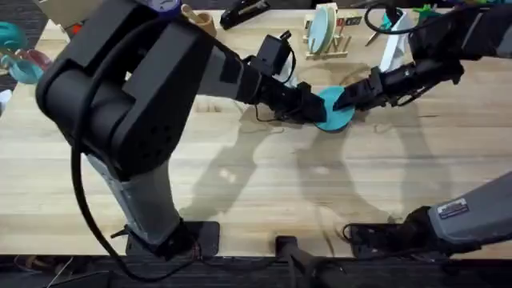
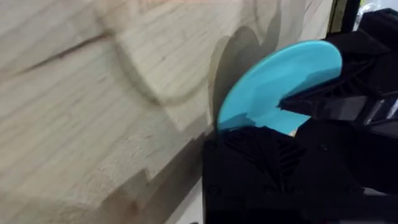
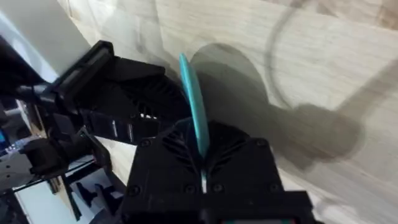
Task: Pick up the plates from the table one by one and place each into a slot on the dish rack.
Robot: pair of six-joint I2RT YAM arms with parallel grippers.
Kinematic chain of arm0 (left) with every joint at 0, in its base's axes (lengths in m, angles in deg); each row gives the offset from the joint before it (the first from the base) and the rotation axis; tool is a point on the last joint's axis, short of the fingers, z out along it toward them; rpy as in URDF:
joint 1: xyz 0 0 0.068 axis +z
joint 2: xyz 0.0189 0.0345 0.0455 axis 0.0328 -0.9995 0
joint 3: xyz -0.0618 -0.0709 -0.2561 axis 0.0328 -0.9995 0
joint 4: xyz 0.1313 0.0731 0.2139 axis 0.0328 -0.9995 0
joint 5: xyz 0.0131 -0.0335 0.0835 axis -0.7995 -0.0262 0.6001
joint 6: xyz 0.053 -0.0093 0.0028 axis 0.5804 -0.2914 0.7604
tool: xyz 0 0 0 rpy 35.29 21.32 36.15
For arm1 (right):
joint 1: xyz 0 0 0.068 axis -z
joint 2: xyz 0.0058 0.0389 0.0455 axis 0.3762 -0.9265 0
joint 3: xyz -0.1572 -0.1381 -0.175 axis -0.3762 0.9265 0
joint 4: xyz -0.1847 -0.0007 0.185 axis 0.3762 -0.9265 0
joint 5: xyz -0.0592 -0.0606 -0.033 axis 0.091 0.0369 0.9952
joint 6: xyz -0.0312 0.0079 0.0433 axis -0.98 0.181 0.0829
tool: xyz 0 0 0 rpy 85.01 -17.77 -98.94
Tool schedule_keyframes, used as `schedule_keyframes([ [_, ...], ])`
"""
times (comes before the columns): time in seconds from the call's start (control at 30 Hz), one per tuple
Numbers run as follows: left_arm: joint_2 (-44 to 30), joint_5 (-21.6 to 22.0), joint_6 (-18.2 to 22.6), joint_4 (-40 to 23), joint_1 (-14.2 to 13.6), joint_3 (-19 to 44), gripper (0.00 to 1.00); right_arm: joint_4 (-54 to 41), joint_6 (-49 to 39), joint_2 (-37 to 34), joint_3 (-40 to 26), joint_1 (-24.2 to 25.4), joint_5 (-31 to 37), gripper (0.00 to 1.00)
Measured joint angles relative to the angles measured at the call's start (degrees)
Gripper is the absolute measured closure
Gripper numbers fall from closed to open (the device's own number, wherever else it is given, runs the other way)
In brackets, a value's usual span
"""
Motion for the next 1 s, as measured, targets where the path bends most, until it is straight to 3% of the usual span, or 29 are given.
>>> schedule_keyframes([
  [0.17,1.41,1.95,0.14,-2.14,-0.16,-0.02,0.96,-1.11,-0.44,0.0,-0.07,-0.11,-0.05,0.97],
  [0.37,9.74,12.61,3.44,-12.11,-0.82,-0.71,0.961,-6.88,-0.62,1.58,-2.93,-1.14,1.18,0.97],
  [0.8,31.92,30.28,13.37,-29.6,0.44,-0.71,0.961,-21.28,-0.81,9.22,-23.69,-1.25,9.62,0.97],
  [1.0,36.99,40.22,17.36,-42.95,0.44,1.93,0.962,-24.5,0.82,9.22,-34.06,-2.05,16.31,0.97],
])
